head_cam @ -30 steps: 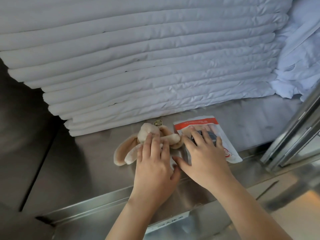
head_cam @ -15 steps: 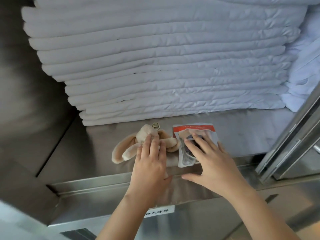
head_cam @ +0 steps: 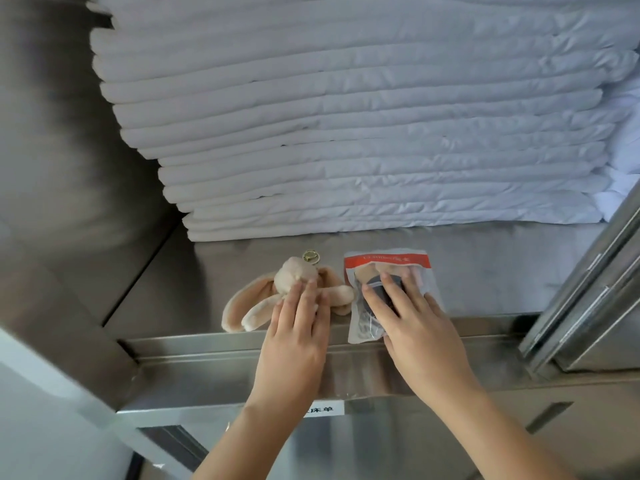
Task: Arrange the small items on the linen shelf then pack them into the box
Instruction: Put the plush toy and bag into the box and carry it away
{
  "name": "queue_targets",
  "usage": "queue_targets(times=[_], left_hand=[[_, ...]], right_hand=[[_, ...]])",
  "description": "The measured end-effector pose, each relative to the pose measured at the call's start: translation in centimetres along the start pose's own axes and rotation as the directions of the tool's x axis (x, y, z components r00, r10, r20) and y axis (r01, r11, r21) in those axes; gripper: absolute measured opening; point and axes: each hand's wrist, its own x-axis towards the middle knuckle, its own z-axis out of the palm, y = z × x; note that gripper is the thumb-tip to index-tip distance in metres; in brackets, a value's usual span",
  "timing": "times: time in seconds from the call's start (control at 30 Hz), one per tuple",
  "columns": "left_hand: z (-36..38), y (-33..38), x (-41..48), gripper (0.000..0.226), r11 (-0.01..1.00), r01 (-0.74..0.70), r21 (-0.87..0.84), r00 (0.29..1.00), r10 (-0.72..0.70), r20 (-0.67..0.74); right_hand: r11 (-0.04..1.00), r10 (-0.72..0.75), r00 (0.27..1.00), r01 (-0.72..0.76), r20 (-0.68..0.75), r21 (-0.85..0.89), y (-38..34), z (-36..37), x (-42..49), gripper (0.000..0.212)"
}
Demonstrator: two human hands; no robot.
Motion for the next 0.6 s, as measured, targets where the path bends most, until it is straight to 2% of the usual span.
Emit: queue_targets(times=[0.1,0.23,0.33,0.43,0.6], left_hand=[[-0.2,0.3,0.1,0.053,0.999,-0.011,0.036,1.0,0.01,0.026],[-0.4,0.0,0.1,0.053,0.999,-0.029,0.025,1.0,0.029,0.012],[-0.4,-0.2,0.2,0.047,0.999,-0.038,0.005,0.998,0.039,-0.046],[-0.2,-0.5,0.3,0.027,0.998,-0.059,-0.017,0.99,0.056,-0.131],[0.3,-0.9,0.0,0.032,0.998,-0.059,-0.011,0.978,0.055,-0.2]], right_hand=[[1.0,-0.005,1.0,0.005,-0.009,-0.004,-0.1,0.0,-0.2,0.063],[1.0,0.007,1.0,-0.007,-0.019,-0.014,-0.2,0.1,-0.5,0.068],[1.0,0.006,0.999,-0.006,-0.046,-0.013,-0.3,0.2,-0.7,0.066],[1.0,0.0,0.997,0.0,-0.076,0.004,-0.2,0.3,-0.8,0.063],[0.999,-0.028,0.991,0.032,-0.13,0.029,0.0,0.5,-1.1,0.064]])
